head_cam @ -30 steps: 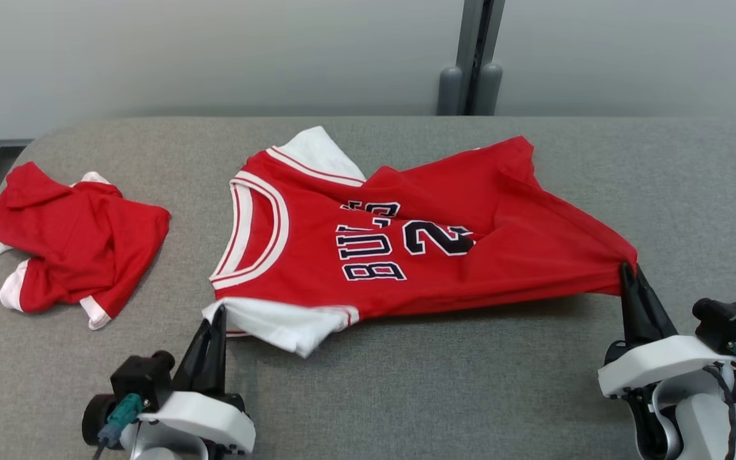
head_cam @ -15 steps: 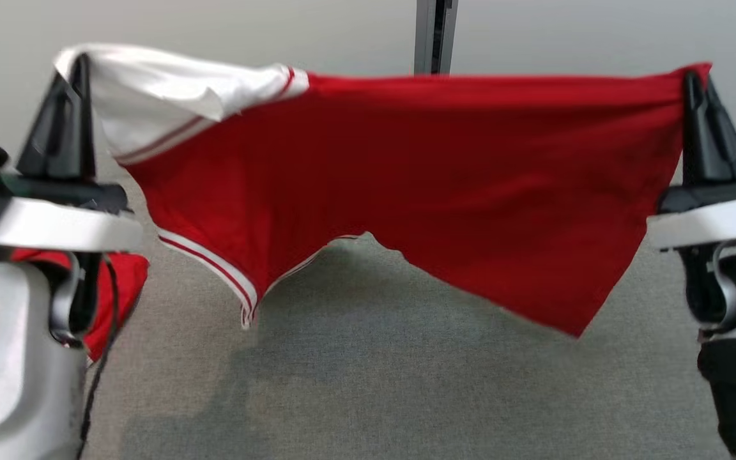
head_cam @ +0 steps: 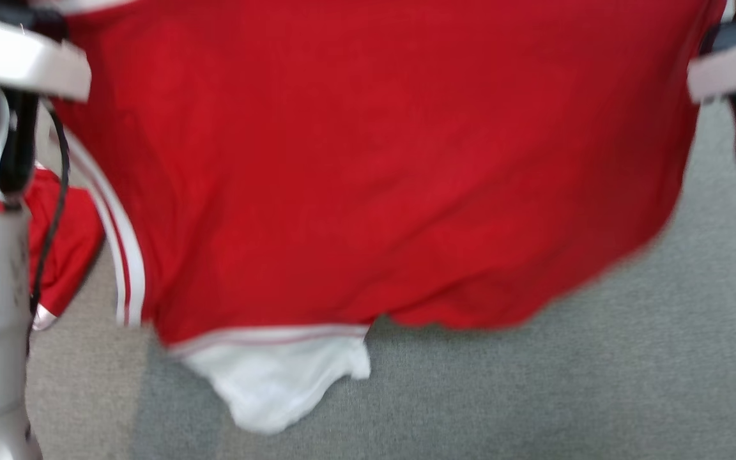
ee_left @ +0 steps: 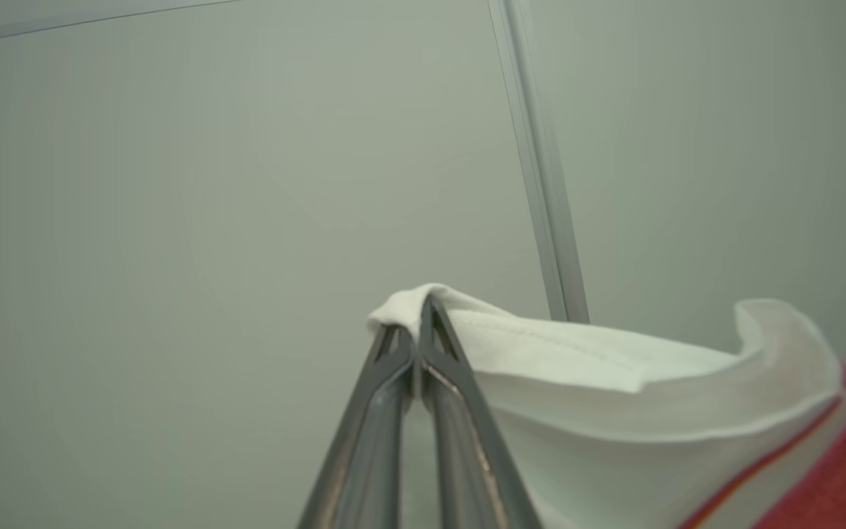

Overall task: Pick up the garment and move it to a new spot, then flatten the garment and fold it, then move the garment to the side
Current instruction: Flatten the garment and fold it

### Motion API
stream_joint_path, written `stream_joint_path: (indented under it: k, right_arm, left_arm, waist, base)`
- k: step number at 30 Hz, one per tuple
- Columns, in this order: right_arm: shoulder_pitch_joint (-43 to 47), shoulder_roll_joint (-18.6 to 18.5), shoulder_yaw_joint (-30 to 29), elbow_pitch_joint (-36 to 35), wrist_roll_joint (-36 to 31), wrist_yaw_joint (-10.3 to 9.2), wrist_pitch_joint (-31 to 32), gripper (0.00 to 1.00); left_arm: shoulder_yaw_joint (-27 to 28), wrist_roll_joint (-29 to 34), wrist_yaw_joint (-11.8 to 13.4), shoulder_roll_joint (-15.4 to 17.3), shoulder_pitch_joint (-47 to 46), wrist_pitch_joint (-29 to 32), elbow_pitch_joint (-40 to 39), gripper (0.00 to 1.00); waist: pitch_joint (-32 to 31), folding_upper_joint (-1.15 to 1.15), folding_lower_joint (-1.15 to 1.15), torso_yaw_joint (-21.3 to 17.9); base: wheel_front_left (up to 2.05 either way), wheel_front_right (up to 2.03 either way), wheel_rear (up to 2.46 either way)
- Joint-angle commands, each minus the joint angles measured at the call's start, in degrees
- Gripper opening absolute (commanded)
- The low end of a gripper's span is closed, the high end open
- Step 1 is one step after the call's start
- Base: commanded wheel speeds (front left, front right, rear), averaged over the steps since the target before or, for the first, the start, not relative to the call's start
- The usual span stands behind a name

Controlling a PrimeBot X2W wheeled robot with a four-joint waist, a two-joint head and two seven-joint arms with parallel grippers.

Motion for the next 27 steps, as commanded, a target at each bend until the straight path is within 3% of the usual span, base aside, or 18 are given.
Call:
stream_joint_path:
  k: [1, 6, 13, 19, 27]
  right_arm:
    - [-3.63, -0.25, -0.2, 1.39, -0.97, -0.02, -0.5, 0.0]
    - [-17.49, -0.68, -2.76, 8.18, -5.17, -0.02, -3.8, 0.0]
    - [-29.19, -2.65, -5.91, 16.93, -10.11, -0.02, -7.07, 0.0]
    - [-23.1, -1.87, -5.54, 21.17, -9.04, -0.02, -8.44, 0.0]
    - [-0.15, 0.61, -4.82, 17.78, -3.63, -0.03, -8.56, 0.0]
  left_arm:
    - [-0.39, 0.77, -0.39, 0.45, -3.68, 0.23, 1.93, 0.0]
    - [-1.4, 3.04, -0.21, 0.64, -17.92, -3.98, 10.64, 0.0]
    - [-2.43, 3.41, -0.46, -1.31, -30.19, -11.57, 21.05, 0.0]
    - [-3.01, 2.6, -0.82, -3.12, -21.78, -14.13, 26.7, 0.0]
    - [-0.4, 1.58, 0.53, -7.3, 2.81, -14.33, 24.78, 0.0]
  waist:
    - [7.83, 0.0, 0.0, 0.58]
    - [14.19, 0.0, 0.0, 0.55]
    - [16.65, 0.0, 0.0, 2.27]
    - [17.19, 0.0, 0.0, 3.41]
    - [15.27, 0.0, 0.0, 2.84]
  base:
    - [0.0, 0.0, 0.0]
    - [0.0, 0.0, 0.0]
    - [0.0, 0.0, 0.0]
    - [0.0, 0.0, 0.0]
    - [0.0, 0.0, 0.0]
